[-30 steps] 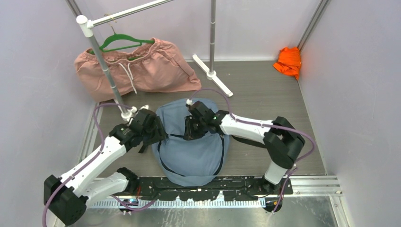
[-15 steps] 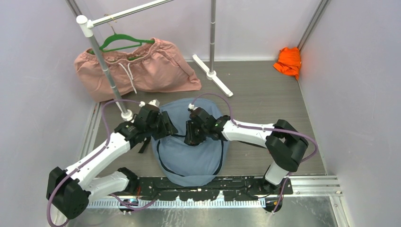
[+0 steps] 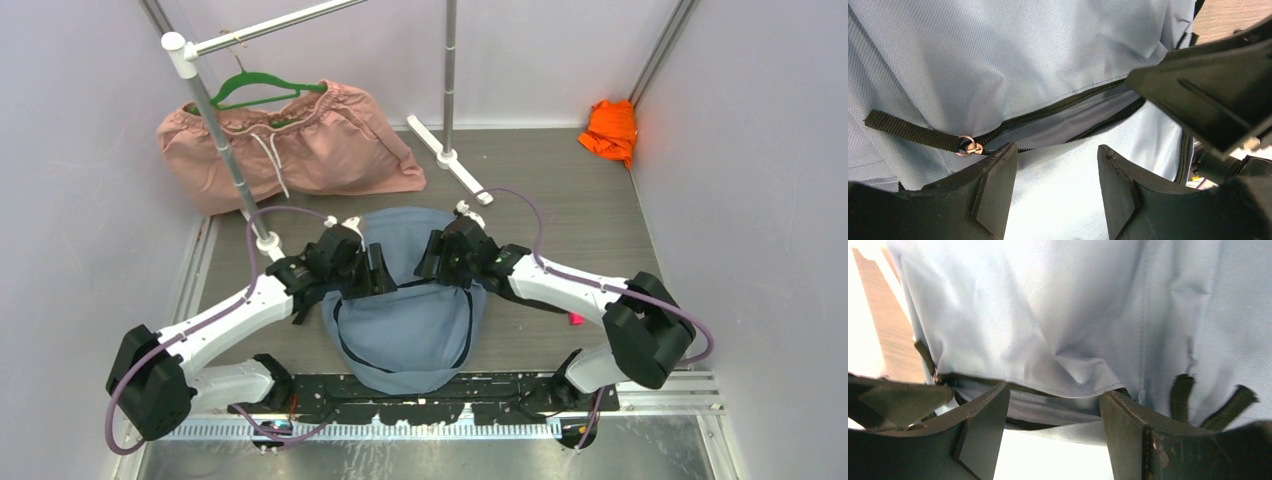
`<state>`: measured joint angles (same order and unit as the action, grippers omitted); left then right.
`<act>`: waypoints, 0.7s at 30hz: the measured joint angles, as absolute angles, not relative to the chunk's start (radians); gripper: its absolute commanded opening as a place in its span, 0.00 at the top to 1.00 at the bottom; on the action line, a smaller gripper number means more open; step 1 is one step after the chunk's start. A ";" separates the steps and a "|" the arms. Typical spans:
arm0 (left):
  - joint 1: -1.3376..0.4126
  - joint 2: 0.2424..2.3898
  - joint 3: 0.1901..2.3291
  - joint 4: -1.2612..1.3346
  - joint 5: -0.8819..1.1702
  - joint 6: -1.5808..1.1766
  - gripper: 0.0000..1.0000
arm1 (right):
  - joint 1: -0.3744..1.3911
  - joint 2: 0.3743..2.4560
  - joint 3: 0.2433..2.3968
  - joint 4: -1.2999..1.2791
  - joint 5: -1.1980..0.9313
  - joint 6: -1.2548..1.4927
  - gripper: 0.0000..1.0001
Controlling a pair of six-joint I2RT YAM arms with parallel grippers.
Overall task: Pack the student bag
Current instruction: Adjust the student bag at the center of the board.
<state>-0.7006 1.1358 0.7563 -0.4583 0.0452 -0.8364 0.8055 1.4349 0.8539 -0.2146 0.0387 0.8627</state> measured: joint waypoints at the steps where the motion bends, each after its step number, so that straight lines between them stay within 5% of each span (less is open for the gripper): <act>1: -0.701 1.138 0.756 -0.455 0.045 -0.833 0.40 | 0.786 1.433 0.843 -0.205 0.028 0.876 0.28; 21: -0.711 1.021 0.736 -0.462 0.046 -0.673 0.40 | 0.731 1.633 0.863 0.099 -0.112 1.140 0.30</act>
<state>-0.7109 1.0210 0.7364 -0.4622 0.0463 -0.6735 0.7315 1.6329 0.8627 0.0990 -0.1123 1.1400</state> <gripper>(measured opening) 0.602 0.698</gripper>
